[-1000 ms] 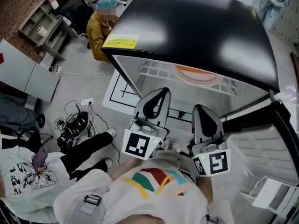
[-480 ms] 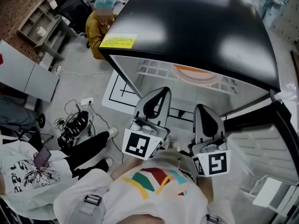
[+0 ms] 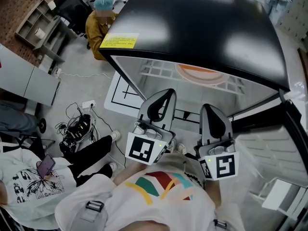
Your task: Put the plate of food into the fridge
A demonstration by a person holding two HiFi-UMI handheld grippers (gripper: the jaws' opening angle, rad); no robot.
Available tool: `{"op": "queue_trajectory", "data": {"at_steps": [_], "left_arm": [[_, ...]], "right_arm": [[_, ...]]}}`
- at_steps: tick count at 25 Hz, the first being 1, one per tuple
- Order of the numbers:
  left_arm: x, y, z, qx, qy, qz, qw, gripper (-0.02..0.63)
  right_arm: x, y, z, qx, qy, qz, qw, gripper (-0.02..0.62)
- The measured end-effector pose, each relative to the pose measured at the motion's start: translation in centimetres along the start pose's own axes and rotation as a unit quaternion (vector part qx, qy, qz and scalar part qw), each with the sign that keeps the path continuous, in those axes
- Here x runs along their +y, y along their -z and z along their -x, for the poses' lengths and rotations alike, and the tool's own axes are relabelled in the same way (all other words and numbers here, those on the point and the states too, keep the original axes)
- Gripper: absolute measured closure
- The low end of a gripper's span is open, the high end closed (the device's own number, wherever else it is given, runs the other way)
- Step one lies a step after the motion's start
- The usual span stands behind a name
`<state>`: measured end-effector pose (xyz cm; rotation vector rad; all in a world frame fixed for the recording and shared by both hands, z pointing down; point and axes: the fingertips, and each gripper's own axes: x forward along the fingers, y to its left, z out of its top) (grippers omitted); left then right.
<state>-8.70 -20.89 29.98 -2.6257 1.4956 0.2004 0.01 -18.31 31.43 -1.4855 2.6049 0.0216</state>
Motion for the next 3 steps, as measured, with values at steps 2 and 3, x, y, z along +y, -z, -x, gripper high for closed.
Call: {"op": "queue_trajectory", "data": {"at_steps": [2, 3], "left_arm": [[0.05, -0.06, 0.02, -0.001, 0.001, 0.001, 1.0, 0.6], [0.09, -0.09, 0.03, -0.002, 0.001, 0.001, 1.0, 0.6]], "right_arm": [[0.17, 0.01, -0.05, 0.001, -0.001, 0.001, 1.0, 0.595], [0.25, 0.03, -0.07, 0.001, -0.001, 0.001, 1.0, 0.595]]}}
